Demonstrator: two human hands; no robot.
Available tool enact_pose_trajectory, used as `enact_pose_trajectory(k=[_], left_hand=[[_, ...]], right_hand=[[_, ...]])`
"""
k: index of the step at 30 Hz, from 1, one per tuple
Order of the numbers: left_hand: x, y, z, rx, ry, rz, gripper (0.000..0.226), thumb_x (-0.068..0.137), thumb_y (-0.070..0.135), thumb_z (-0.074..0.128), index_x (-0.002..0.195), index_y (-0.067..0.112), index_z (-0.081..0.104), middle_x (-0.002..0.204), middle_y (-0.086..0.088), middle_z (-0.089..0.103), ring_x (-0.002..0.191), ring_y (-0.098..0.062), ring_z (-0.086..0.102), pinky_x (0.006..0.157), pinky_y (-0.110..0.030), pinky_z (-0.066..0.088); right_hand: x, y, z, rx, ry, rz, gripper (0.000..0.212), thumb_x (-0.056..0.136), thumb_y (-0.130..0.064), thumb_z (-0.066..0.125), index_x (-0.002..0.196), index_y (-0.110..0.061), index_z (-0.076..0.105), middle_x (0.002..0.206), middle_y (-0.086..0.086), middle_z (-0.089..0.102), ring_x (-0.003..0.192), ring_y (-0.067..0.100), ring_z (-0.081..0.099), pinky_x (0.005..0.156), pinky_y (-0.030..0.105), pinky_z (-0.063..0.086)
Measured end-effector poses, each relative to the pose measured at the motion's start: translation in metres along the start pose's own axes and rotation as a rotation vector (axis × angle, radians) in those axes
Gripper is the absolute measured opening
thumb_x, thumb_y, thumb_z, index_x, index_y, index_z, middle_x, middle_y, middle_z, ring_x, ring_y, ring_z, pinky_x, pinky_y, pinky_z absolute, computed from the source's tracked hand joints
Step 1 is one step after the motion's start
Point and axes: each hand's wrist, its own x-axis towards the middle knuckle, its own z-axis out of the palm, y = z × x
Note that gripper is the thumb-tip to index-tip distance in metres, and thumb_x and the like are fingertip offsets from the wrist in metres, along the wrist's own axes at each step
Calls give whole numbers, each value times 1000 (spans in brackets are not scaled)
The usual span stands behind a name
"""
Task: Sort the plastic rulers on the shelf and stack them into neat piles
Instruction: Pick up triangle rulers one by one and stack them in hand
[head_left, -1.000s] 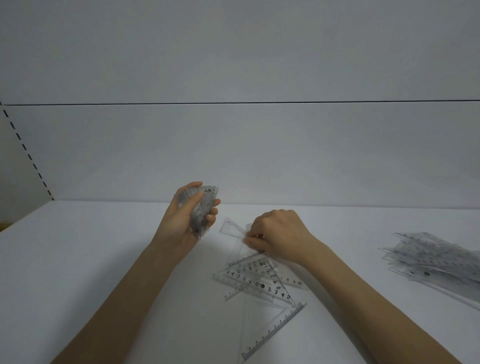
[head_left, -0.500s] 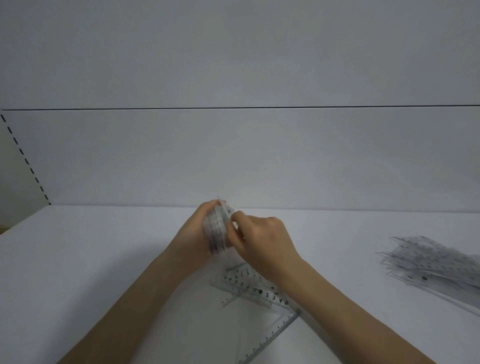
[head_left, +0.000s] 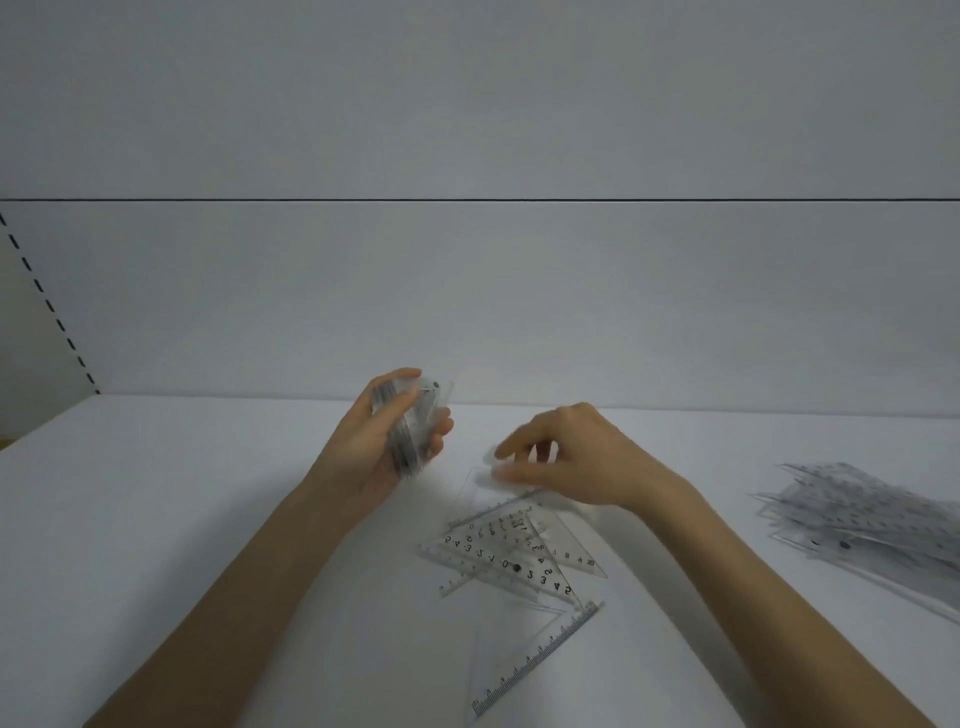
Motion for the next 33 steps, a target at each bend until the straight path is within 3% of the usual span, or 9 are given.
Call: enact_pose_trajectory(k=[3, 5, 9, 12, 15, 20, 23, 29, 33], left_hand=[[2, 1, -4, -29, -8, 35, 19, 93, 4, 50, 104, 18, 57, 101, -21, 59, 73, -24, 67, 58, -25, 56], [2, 1, -4, -35, -9, 42, 22, 93, 1, 49, 103, 19, 57, 100, -22, 60, 72, -24, 67, 59, -24, 56], [1, 1, -5, -44, 5, 37, 25, 95, 2, 46, 102, 22, 59, 100, -24, 61, 71, -23, 67, 58, -24, 56], [1, 2, -6, -41, 12, 29, 25, 95, 3, 46, 104, 22, 59, 101, -24, 61, 70, -22, 67, 58, -24, 56], [0, 2, -4, -34, -2, 14, 24, 95, 4, 47, 106, 22, 59, 98, -24, 62, 68, -22, 67, 58, -23, 56], [-5, 3, 1, 12, -76, -78, 21, 91, 8, 52, 108, 18, 59, 95, -26, 62, 66, -22, 65, 56, -23, 56], [-9, 2, 4, 31, -129, -158, 28, 80, 15, 59, 108, 17, 61, 96, -29, 63, 65, -25, 62, 55, -25, 55], [-7, 1, 4, 60, -148, -202, 22, 94, 16, 47, 112, 17, 59, 99, -29, 63, 65, -25, 62, 55, -26, 54], [-7, 1, 4, 63, -149, -204, 22, 94, 18, 47, 113, 18, 60, 99, -29, 64, 66, -26, 62, 55, -26, 54]], right_hand=[[-7, 1, -2, -44, -304, 48, 64, 61, -60, 79, 118, -37, 63, 112, -14, 56, 101, 3, 52, 90, 28, 47], [-8, 1, -1, -72, -339, 13, 62, 60, -53, 83, 116, -36, 63, 114, -11, 51, 103, 5, 49, 91, 28, 45], [-6, 4, 1, -40, -274, -10, 43, 66, -41, 84, 105, -31, 69, 107, -11, 55, 97, 3, 50, 83, 24, 44], [-5, 8, 3, 48, -192, -20, 20, 74, -29, 80, 92, -28, 72, 88, -15, 63, 87, 3, 56, 81, 26, 48], [-5, 8, -4, 269, -92, -25, 4, 80, -15, 75, 82, -17, 73, 75, 0, 72, 70, 15, 65, 74, 33, 54], [-11, 3, -17, 645, 59, -15, 6, 85, -10, 70, 82, -5, 71, 65, 9, 69, 43, 15, 41, 44, 20, 35], [-10, 5, -17, 752, 84, 77, 8, 90, -10, 64, 91, -3, 68, 68, 4, 68, 47, 12, 43, 43, 19, 31], [-13, 10, -26, 999, -26, 127, 30, 88, 6, 59, 115, -5, 61, 96, 10, 71, 73, 14, 62, 63, 21, 49], [-14, 6, -30, 1024, 95, 112, 26, 76, -1, 70, 102, -4, 65, 84, 12, 74, 76, 17, 69, 64, 19, 49]])
